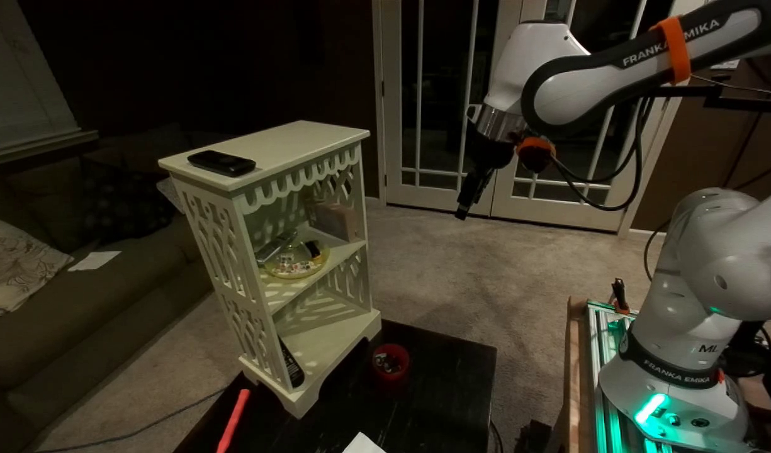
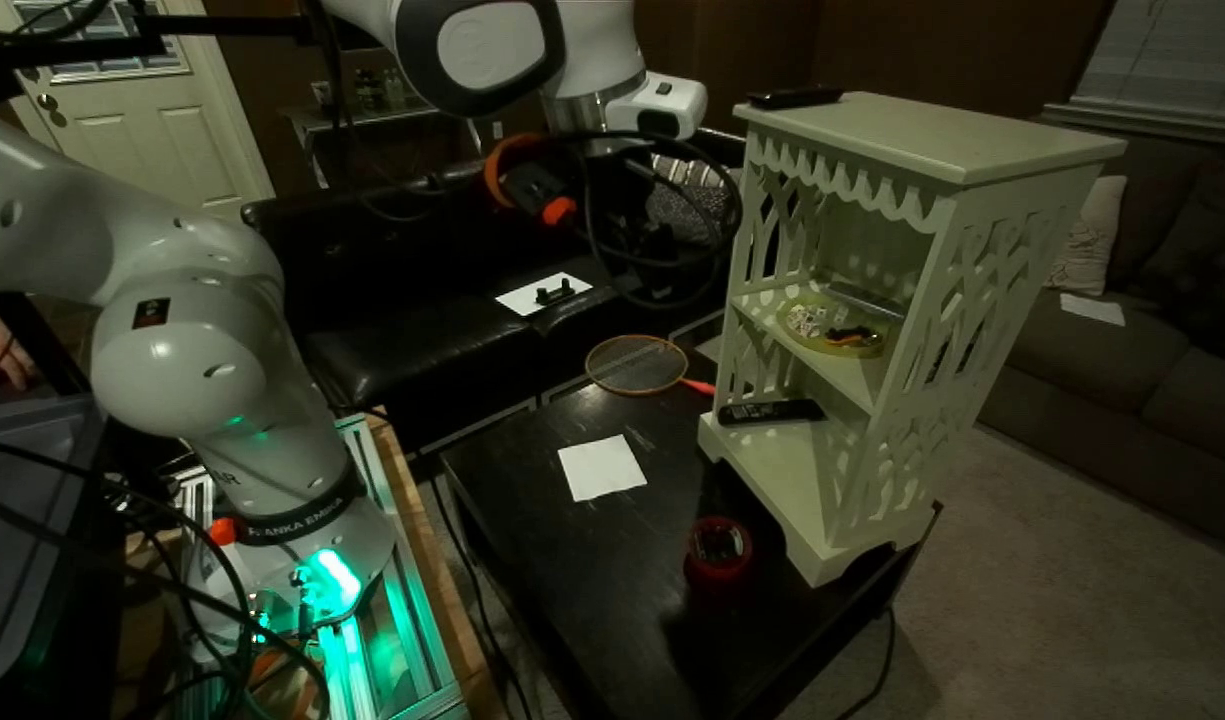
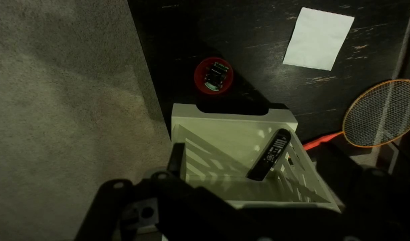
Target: Put the orange bowl on the bottom shelf.
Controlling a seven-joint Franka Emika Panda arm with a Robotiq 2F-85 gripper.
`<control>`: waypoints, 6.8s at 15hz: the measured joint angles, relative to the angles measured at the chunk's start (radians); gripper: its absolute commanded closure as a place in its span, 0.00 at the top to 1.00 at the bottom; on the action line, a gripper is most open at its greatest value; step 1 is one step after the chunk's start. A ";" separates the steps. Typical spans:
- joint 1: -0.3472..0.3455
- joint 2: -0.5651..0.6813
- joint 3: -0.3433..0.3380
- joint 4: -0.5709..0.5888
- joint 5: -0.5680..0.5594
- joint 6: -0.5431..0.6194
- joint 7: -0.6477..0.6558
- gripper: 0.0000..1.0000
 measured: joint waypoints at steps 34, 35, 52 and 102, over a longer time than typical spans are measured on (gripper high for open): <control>0.054 1.069 0.104 0.195 -0.012 0.689 0.059 1.00; 0.057 1.105 0.105 0.230 -0.012 0.689 0.059 1.00; 0.055 1.414 0.045 0.589 -0.065 0.687 -0.089 1.00; -0.284 2.074 0.258 1.317 -0.072 0.538 -0.520 0.90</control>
